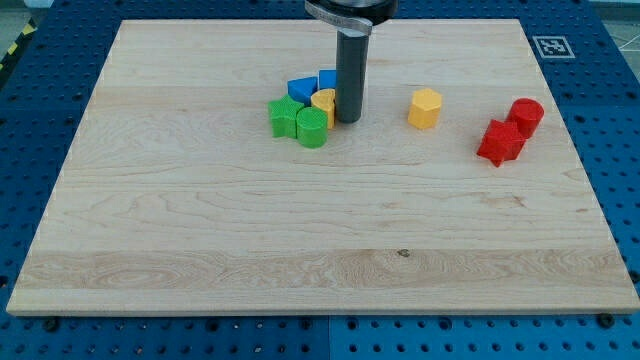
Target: Slide the yellow hexagon a bit right
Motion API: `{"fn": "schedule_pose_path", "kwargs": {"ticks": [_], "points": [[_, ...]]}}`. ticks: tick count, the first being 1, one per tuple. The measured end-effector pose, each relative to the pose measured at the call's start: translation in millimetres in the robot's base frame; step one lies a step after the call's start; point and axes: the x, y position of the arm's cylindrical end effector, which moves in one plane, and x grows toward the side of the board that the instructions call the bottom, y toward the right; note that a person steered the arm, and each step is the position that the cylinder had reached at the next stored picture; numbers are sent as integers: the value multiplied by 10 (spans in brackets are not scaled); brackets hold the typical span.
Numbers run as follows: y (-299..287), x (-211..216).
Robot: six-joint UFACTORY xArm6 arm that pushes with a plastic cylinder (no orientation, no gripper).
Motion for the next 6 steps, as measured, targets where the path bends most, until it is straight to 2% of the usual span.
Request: {"fn": "schedule_pose_path", "kwargs": {"ticks": [3, 5, 6], "points": [[-145, 12], [518, -2], [600, -148]]}}
